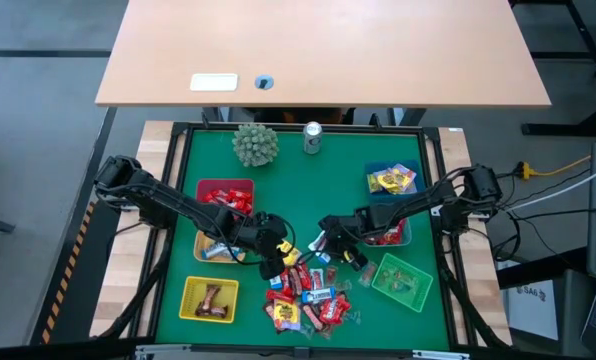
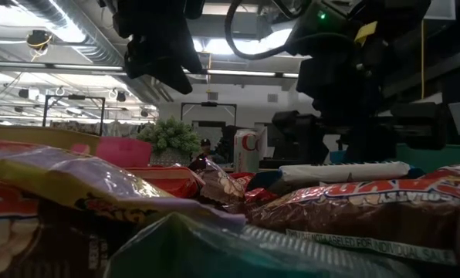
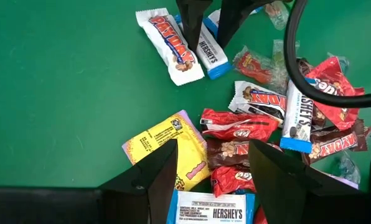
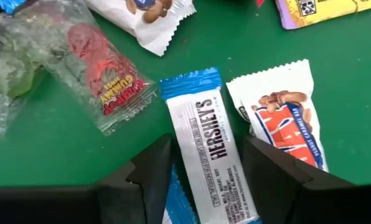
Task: Sort candy
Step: Put the white chocolate bar into the orange bin
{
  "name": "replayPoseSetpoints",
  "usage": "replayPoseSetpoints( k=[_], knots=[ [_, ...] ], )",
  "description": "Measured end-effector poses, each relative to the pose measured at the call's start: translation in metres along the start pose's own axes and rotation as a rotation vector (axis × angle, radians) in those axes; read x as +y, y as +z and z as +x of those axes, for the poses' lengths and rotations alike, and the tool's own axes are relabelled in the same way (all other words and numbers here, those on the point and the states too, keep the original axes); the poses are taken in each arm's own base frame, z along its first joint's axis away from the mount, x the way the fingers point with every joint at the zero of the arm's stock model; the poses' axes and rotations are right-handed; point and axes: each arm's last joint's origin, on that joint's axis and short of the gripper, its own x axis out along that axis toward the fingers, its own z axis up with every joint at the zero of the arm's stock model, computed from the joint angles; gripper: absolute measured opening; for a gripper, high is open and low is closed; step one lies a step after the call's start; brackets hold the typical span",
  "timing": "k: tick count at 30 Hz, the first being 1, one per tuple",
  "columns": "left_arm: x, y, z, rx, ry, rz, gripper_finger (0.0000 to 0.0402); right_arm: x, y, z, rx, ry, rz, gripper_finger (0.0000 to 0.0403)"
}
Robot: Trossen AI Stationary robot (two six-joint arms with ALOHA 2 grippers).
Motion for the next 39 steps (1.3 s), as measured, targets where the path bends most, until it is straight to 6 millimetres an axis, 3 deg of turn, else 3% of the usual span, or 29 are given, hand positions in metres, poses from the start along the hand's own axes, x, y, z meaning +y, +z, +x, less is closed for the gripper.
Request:
replayPoseSetpoints(
  k=[10,21,27,39],
  knots=[
    [0.000,0.000,0.000,0.000,0.000,0.000,0.0183,0.001,-0.001,0.001,0.014,0.009,0.004,0.0182],
    [0.000,0.000,0.000,0.000,-0.001,0.001,0.0183,-0.001,0.001,0.001,-0.013,-0.003,-0.002,0.0100],
    [0.000,0.000,0.000,-0.001,-0.001,0.013,0.0182,-0.004,0.007,-0.001,-0.019,-0.014,0.002,0.0095],
    [-0.010,-0.006,-0.003,-0.022,-0.013,0.208,0.0182,-0.011,0.023,-0.007,-0.068,-0.038,0.040,0.0094]
  ],
)
